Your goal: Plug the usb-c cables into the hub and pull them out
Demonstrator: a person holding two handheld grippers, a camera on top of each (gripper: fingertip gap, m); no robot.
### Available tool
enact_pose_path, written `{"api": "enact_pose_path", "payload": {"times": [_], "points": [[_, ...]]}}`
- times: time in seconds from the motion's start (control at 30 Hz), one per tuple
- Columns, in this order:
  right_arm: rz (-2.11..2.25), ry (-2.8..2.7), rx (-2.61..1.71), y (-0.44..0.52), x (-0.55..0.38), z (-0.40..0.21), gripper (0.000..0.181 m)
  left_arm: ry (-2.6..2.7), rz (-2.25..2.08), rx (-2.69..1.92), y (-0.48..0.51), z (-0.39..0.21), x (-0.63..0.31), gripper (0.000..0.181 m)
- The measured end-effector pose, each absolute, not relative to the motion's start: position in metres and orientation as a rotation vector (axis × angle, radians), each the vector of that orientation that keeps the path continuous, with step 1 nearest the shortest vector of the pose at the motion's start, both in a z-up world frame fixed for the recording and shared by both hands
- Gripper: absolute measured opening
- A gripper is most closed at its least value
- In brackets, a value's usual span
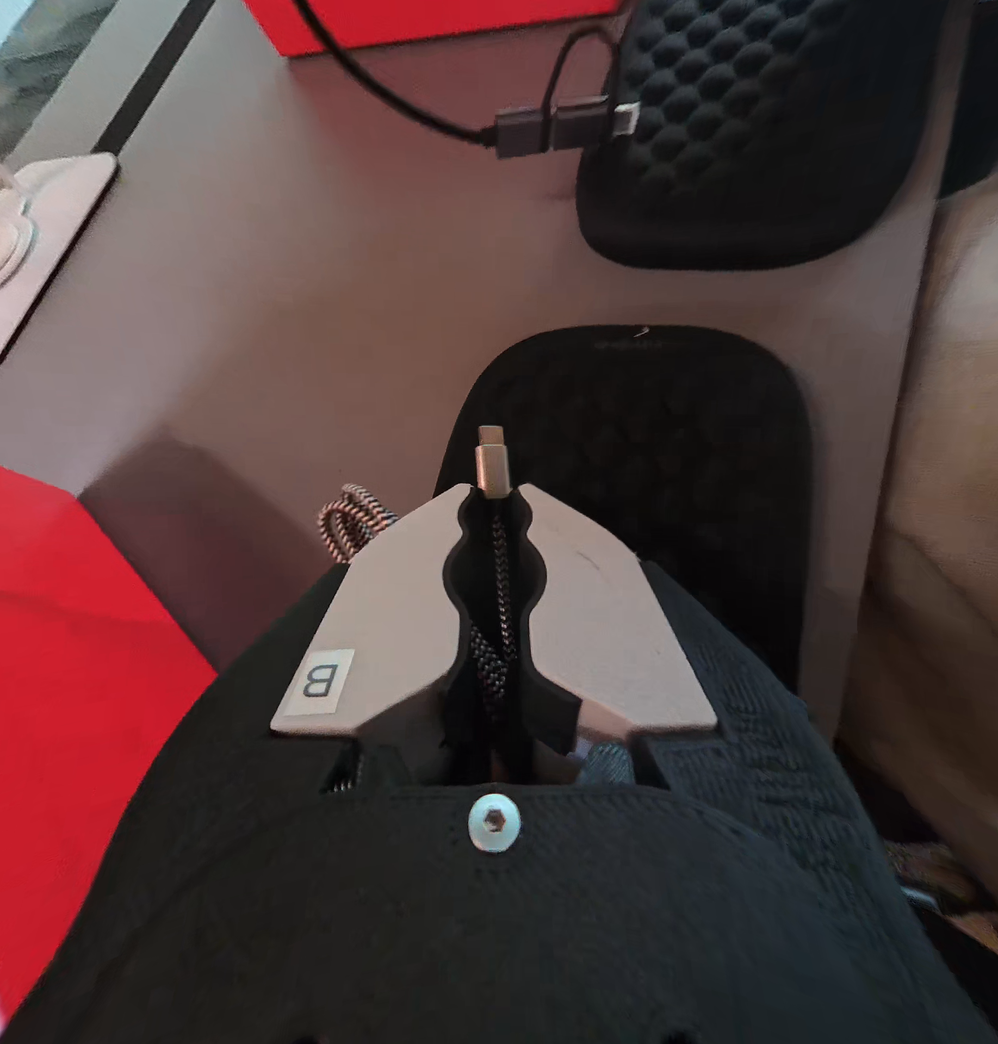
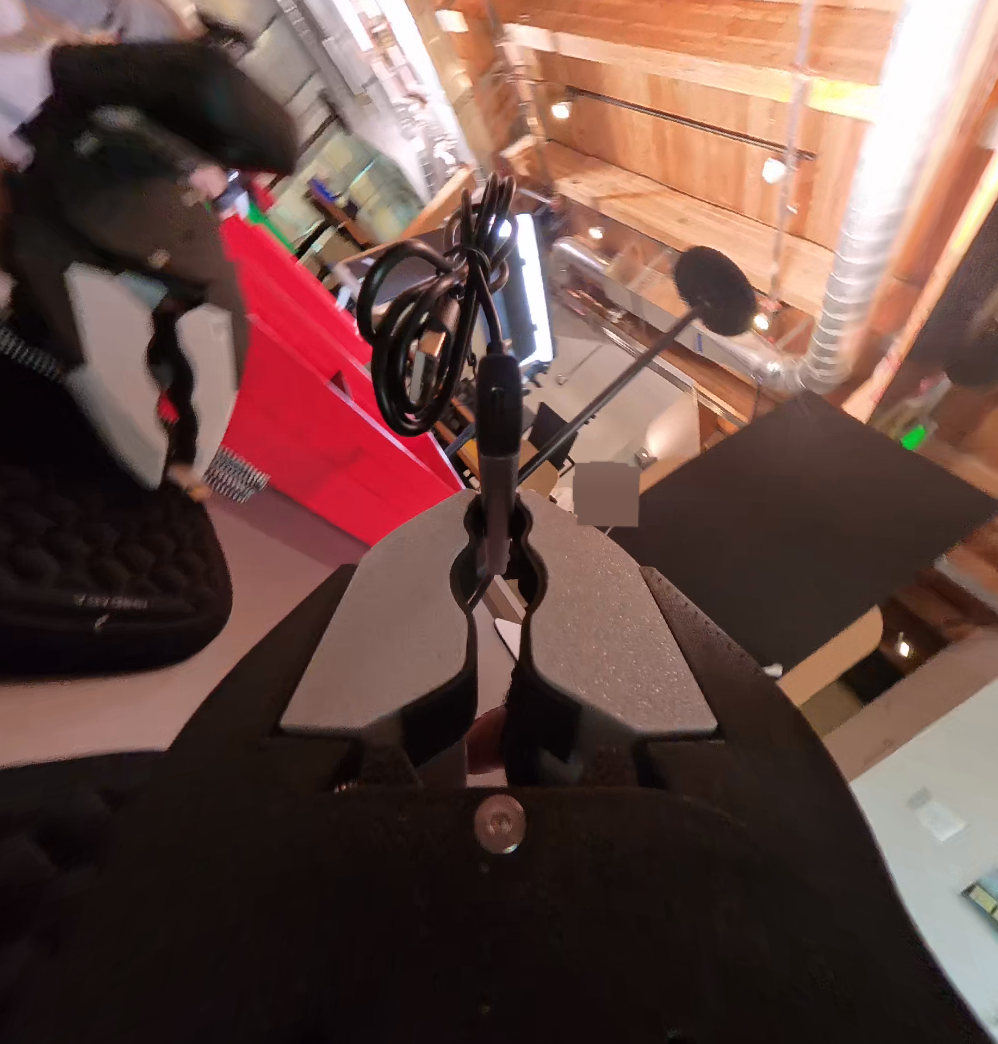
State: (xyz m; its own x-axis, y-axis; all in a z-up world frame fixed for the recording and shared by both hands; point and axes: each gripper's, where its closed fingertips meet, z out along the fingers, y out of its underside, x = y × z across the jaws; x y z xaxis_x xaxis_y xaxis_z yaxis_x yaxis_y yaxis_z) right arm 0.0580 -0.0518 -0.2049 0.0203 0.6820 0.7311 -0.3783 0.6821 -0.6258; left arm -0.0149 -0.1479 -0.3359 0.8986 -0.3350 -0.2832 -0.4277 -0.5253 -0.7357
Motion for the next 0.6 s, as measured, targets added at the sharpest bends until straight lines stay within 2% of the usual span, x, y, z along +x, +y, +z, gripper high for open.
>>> {"api": "enact_pose_path", "payload": {"times": [0.2, 0.37, 0.6], "points": [[0.495, -1.539, 0.116, -0.087, 0.062, -0.227, 0.008, 0.737, -0.008, -2.220, -0.160, -0.291, 0.000, 0.008], [0.424, -1.634, 0.262, -0.102, 0.067, -0.241, 0.008, 0.795, -0.218, -2.201, -0.153, -0.262, 0.018, 0.009], [0.255, -1.670, 0.261, -0.092, 0.056, -0.253, 0.008, 0.664, -0.364, -2.291, -0.127, -0.282, 0.042, 0.008]]}}
